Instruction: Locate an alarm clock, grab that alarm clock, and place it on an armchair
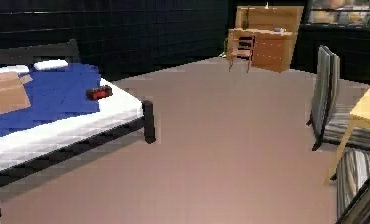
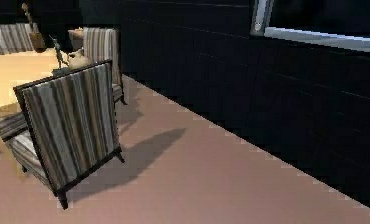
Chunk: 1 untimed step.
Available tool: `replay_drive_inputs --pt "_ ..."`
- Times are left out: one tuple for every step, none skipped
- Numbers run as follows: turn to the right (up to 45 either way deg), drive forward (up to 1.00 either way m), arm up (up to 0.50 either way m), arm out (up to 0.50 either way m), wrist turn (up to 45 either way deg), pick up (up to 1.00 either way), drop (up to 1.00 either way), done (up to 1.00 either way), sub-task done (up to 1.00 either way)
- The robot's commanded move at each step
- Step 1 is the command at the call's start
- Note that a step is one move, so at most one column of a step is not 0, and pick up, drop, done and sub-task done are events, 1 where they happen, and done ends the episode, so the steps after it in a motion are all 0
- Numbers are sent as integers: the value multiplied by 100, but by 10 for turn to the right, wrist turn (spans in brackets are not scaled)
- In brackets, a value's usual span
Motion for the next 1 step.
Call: replay_drive_inputs --pt "-270 0 0 0 0 0 0 0 0"
